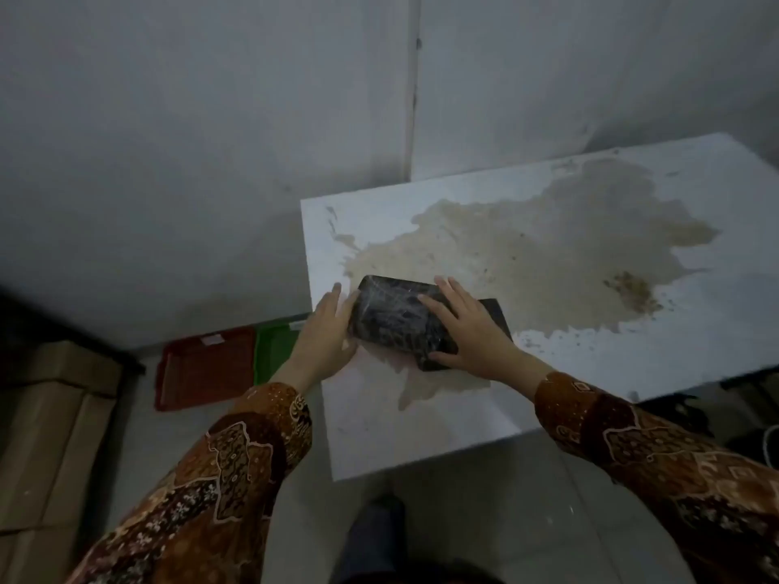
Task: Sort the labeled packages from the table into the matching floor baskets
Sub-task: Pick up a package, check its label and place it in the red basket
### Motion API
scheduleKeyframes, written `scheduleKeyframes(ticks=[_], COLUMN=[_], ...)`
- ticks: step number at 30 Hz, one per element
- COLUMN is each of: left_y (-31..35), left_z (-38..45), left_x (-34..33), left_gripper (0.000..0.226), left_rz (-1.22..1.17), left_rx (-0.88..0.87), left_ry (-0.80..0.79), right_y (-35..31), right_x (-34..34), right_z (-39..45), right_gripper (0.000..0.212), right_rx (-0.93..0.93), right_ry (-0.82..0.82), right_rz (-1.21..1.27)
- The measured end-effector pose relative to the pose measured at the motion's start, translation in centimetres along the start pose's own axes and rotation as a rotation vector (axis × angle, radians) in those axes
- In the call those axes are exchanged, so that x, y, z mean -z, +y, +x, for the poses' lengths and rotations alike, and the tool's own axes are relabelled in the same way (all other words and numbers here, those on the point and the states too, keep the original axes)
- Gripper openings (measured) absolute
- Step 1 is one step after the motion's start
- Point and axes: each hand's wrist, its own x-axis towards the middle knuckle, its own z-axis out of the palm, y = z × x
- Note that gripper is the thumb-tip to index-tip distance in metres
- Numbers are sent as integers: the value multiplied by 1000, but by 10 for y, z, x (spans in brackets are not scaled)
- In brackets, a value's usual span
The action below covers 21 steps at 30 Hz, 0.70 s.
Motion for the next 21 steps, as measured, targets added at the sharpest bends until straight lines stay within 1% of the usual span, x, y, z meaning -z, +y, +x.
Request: scheduleKeyframes(ticks=[3, 5, 7, 11, 16, 18, 21], left_y=[-14, -16, -18, -24, -31, -25, -10], left_z=[15, 22, 28, 40, 65, 75, 85], left_x=[-15, -25, -34, -32, 9, 26, 46], left_gripper=[95, 99, 100, 90, 79, 75, 66], left_rz=[12, -20, -97, -182, -373, -430, -419], left_rx=[-106, -137, -135, -100, -136, -149, -152], left_ry=[-83, -147, -159, -104, -118, -88, -41], right_y=[3, 5, 6, 10, 27, 30, 24], right_x=[-12, -22, -28, -20, 23, 42, 70], right_z=[5, 4, 6, 17, 41, 55, 78], right_gripper=[95, 92, 88, 82, 75, 73, 69], right_rx=[5, -12, -31, -23, -24, -42, -62], right_ry=[-35, -48, -48, -47, -2, 46, 139], right_rz=[-22, 37, 141, 218, 269, 264, 328])
